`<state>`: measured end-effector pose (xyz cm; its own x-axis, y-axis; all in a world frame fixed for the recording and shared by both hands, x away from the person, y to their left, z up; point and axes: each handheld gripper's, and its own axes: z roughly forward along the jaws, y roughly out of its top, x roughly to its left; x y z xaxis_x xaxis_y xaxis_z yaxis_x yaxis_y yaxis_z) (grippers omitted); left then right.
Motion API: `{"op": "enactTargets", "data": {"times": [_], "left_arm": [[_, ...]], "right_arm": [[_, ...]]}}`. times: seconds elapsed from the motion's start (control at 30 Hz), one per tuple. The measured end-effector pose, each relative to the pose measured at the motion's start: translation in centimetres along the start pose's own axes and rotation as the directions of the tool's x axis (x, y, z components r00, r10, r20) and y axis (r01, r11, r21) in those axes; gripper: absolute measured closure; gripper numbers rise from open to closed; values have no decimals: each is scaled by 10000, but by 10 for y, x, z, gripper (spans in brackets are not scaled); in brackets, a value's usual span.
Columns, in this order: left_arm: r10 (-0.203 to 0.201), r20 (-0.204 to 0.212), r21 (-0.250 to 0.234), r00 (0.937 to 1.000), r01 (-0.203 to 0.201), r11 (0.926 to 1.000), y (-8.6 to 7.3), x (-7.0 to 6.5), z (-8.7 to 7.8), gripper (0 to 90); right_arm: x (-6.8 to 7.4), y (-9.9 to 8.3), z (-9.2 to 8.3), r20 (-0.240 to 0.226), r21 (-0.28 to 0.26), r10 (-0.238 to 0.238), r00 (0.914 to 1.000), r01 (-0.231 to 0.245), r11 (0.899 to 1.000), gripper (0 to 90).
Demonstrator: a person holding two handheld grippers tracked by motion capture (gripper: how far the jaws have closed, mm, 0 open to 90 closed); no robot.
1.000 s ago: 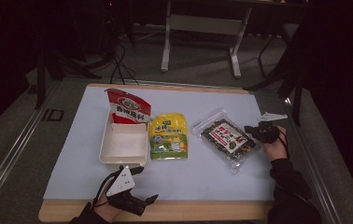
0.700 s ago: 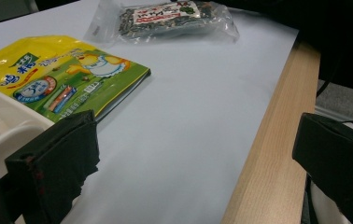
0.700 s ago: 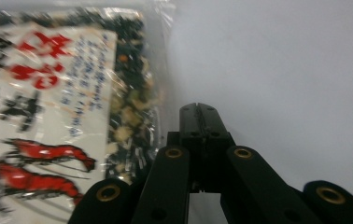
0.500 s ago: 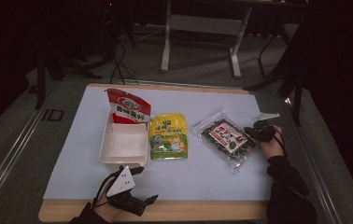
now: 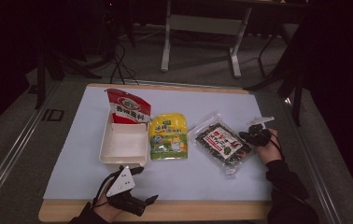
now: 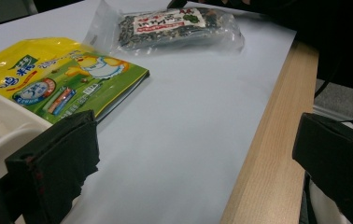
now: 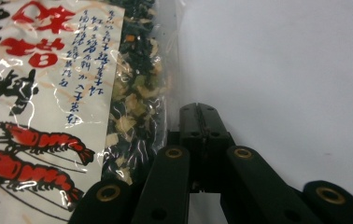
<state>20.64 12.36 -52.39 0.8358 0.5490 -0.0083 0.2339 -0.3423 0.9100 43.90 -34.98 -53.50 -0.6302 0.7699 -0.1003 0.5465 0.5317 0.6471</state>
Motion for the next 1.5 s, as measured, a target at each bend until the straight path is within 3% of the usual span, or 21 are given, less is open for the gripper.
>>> {"op": "enactTargets", "data": {"times": [0.23, 0.37, 0.47, 0.5, 0.6, 0.67, 0.83, 1.1, 1.23, 1.4, 1.5], "left_arm": [[33, 8, -16, 10000, -33, 10000, 1, 0, -1, 17], [52, 20, -30, 10000, -52, 10000, 1, -1, 0, 17], [68, 29, -30, 10000, -68, 10000, 1, -1, 0, 17], [77, 28, -28, 10000, -77, 10000, 1, -1, 0, 17], [79, 30, -33, 10000, -79, 10000, 2, -1, 1, 17], [95, 40, -24, 9999, -94, 10000, 2, -2, 0, 17], [115, 59, -16, 9999, -115, 9999, 2, -2, 0, 17], [132, 121, -8, 9998, -132, 9999, 3, -2, 2, 17], [139, 120, 1, 9998, -139, 9999, 3, -2, 2, 17], [155, 121, 16, 9998, -155, 9999, 2, -2, 2, 17], [143, 126, 20, 9998, -144, 9999, 2, -2, 2, 17]], "right_arm": [[24, -1, -8, -75, 260, -517, 9986, 519, 9983, 900], [36, -4, -14, -504, 256, -671, 9965, 684, 9973, 900], [44, -5, -16, -561, 270, -852, 9948, 868, 9959, 900], [53, -4, -20, -875, 171, -937, 9917, 956, 9953, 900], [68, -2, -23, -1103, 254, -1126, 9875, 1160, 9929, 900], [76, -3, -24, -1159, 306, -1214, 9858, 1257, 9916, 900], [91, -9, -30, -1843, 258, -1160, 9760, 1228, 9921, 900], [121, -11, -41, -2237, 322, -1937, 9552, 2059, 9780, 900], [123, -6, -46, -2235, 244, -2157, 9505, 2266, 9737, 900], [114, 8, -51, -1864, -82, -2134, 9590, 2157, 9764, 898], [105, 19, -51, -1751, -345, -1955, 9649, 1924, 9807, 849]]}}
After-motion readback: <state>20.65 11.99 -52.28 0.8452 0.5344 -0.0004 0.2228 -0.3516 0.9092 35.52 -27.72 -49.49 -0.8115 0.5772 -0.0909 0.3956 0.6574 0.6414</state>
